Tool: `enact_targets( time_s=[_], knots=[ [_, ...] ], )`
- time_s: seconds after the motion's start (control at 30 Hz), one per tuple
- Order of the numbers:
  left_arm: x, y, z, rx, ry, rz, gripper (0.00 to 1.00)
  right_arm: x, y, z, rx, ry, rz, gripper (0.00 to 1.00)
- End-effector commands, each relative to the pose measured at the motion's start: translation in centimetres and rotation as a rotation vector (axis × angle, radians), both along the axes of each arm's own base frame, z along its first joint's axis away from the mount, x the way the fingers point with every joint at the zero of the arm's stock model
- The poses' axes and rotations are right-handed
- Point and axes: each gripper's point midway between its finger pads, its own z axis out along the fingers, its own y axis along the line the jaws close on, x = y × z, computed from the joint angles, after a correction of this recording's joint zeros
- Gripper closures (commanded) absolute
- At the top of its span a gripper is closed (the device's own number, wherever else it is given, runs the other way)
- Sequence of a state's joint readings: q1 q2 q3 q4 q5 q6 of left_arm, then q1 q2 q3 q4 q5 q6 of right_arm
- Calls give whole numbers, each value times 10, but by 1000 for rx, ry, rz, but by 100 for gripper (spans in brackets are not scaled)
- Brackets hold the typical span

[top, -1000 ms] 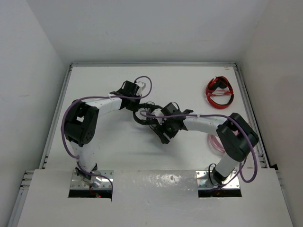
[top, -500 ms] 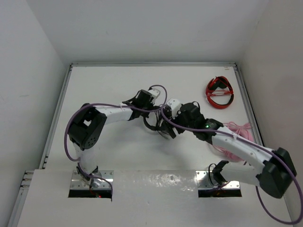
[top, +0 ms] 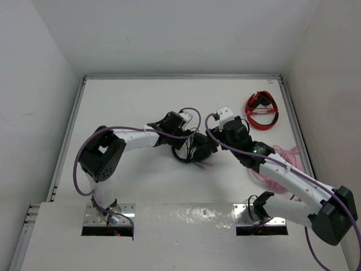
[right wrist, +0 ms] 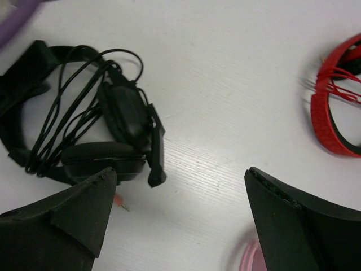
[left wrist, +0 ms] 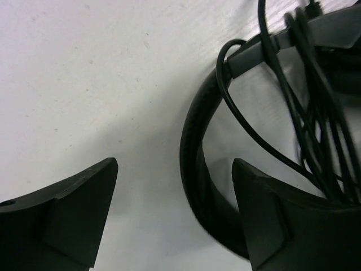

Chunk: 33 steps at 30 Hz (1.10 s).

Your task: Wrap the headphones

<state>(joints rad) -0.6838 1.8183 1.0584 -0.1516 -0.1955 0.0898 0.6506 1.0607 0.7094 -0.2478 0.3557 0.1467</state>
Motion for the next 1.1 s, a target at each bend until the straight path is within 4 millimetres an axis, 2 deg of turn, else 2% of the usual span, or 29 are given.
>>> enact_targets(
  time_s=[0.0,0.03,0.07,0.1,0.17,0.2,0.23,0.27,0.33,0.37,0.4,0.47,0.57,0.63,0.7,0.77,0.9,1.07],
  knots=[
    [27,-4,84,-96,-102,41,19,17,-15,32,44,-96,-134,6],
    [31,2,96,-109,-103,61,18,20,-17,35,52,-98,-154,5],
    [31,6,116,-147,-100,68,17,21,-20,34,57,-83,-176,4],
    [43,27,128,-167,-108,121,17,25,-27,28,49,-54,-209,3],
    [48,52,148,-207,-106,172,15,27,-33,24,64,-3,-249,3],
    [59,84,154,-208,-118,242,15,30,-40,16,65,33,-277,3],
    [62,103,161,-203,-136,271,13,29,-45,12,62,59,-296,3],
    [65,136,160,-183,-134,337,13,30,-49,9,76,72,-325,2],
    [65,170,164,-157,-147,403,10,31,-65,2,84,96,-394,2],
    [62,201,158,-129,-133,477,9,31,-70,1,115,108,-438,1],
    [59,216,155,-116,-124,510,8,32,-84,-2,133,120,-493,1],
    [49,255,147,-71,-100,597,7,29,-93,-9,171,160,-536,1],
    [36,292,139,-33,-113,698,6,27,-117,-14,184,176,-609,1],
    [26,303,133,-35,-136,756,6,24,-120,-18,190,193,-615,1],
    [21,301,130,-63,-146,763,6,22,-125,-22,205,212,-634,1],
    [20,295,123,-91,-136,740,6,19,-125,-28,223,229,-649,1],
    [22,296,125,-99,-147,760,6,15,-127,-34,229,240,-670,1],
    [21,299,124,-91,-151,778,6,10,-136,-32,220,181,-698,1]
  ],
)
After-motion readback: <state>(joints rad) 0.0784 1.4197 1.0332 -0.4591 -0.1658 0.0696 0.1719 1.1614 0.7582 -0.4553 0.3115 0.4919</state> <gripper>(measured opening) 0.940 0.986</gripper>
